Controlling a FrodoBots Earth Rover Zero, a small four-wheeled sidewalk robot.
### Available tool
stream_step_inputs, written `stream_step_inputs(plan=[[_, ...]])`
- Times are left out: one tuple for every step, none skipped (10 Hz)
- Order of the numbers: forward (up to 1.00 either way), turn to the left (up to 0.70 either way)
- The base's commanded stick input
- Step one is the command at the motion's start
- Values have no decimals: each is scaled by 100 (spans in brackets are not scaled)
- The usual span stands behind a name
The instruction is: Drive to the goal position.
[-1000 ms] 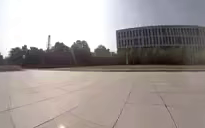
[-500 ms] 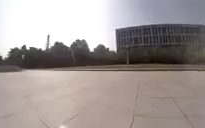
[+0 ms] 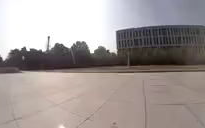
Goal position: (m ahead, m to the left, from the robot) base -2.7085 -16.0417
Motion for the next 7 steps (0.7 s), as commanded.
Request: stream_step_inputs(plan=[[100, 1], [100, 1], [100, 1], [100, 1], [100, 15], [100, 41], [100, 38]])
